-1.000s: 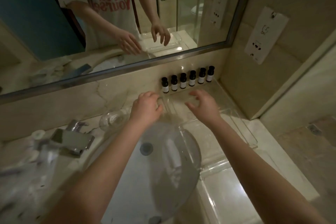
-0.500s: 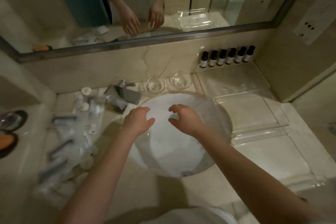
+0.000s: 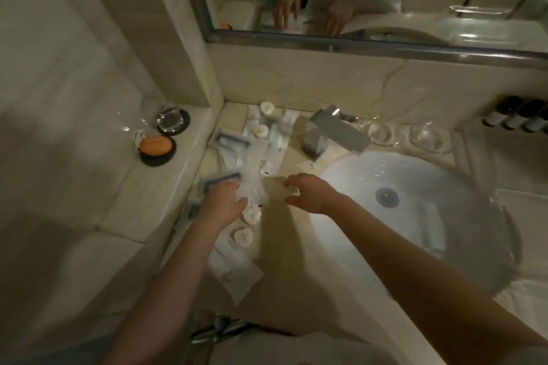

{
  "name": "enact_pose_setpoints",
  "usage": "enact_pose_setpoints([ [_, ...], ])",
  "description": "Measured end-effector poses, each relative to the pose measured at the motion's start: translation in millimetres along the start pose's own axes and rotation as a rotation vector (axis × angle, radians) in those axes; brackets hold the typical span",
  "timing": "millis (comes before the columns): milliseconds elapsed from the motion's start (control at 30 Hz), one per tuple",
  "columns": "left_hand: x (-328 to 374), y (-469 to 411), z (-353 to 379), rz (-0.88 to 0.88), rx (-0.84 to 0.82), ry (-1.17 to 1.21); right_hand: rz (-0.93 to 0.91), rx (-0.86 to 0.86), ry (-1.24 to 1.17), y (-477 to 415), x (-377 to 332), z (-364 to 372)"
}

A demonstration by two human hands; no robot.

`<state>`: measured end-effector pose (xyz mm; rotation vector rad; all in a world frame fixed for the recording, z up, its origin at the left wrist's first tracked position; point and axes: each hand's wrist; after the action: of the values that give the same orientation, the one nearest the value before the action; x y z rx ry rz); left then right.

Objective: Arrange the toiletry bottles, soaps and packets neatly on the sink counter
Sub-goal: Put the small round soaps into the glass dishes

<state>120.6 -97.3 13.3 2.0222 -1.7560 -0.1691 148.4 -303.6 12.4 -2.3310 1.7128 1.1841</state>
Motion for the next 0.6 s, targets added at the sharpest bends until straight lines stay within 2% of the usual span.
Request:
enact_pose_setpoints([
  [200,-35.4,-31.5,-29.4,-0.061,0.042,0.108,0.030,0.026,0.034,-66.1,-29.1,-18.0],
  [433,-20.1,-96.6,-66.7,0.027,0.085,0.094,0.067,0.159,0.049,-138.6,-41.6,-45.1],
  [600,-10.8,-138.0,-83.3,0.069,0.095,0.070,0.132,0.101,0.141,-177.5,-44.4,-46.7],
])
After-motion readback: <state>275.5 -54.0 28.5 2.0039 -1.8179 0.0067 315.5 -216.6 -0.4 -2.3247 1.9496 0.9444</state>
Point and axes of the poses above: each hand's wrist, its own y-axis away from the middle knuckle, its own z-axis out of the palm, x = y × z, and after that the axes turned 9 degrees about -y, right-handed
